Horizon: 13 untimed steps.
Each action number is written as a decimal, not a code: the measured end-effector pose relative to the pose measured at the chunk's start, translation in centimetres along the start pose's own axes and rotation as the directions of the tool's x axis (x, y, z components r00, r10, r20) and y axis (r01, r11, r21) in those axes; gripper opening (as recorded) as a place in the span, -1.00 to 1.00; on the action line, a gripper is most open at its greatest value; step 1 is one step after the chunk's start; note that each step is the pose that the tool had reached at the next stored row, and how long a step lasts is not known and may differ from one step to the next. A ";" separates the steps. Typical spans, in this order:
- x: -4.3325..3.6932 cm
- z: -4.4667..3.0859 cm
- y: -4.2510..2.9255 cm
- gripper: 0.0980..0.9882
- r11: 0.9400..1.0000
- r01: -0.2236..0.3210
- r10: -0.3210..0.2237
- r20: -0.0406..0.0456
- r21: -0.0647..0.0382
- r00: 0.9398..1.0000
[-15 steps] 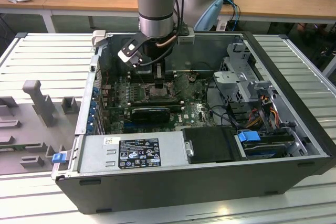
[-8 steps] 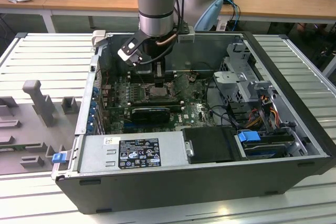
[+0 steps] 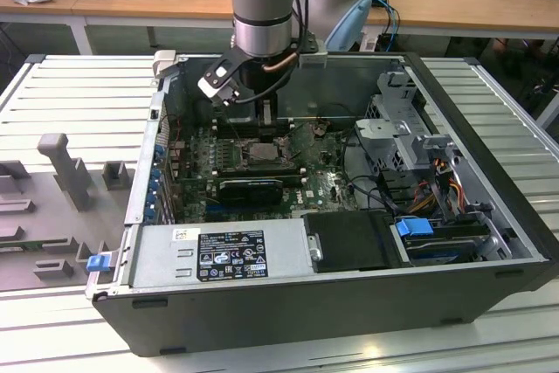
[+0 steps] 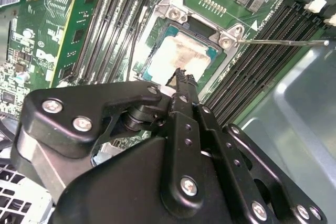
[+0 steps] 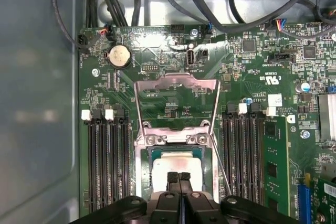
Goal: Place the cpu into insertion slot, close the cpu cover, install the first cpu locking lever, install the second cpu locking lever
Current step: 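Close the cpu cover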
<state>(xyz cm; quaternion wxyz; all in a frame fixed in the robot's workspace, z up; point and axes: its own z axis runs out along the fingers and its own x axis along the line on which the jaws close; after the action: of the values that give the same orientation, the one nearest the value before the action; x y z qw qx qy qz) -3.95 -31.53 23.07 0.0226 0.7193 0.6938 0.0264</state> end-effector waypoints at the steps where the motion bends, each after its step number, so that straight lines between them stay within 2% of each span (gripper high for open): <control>1: -0.01 0.00 0.10 -0.98 1.000 0.000 0.000 0.000 0.001 1.000; 6: -0.01 0.07 1.07 -0.98 1.000 0.000 0.000 0.000 0.010 1.000; 9: -0.01 0.05 1.31 -0.98 1.000 0.000 0.000 0.001 0.012 1.000; 10: -0.01 -0.16 1.33 -0.98 1.000 0.000 0.000 0.001 0.012 1.000; 12: 0.00 -1.09 1.40 -0.98 1.000 0.000 0.000 0.000 0.012 1.000; 13: -0.05 -1.21 1.42 -0.98 1.000 0.000 0.000 0.000 0.012 1.000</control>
<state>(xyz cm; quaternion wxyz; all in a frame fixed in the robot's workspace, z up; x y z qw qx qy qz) -2.63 -31.63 24.37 0.0184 0.7194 0.6940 0.0223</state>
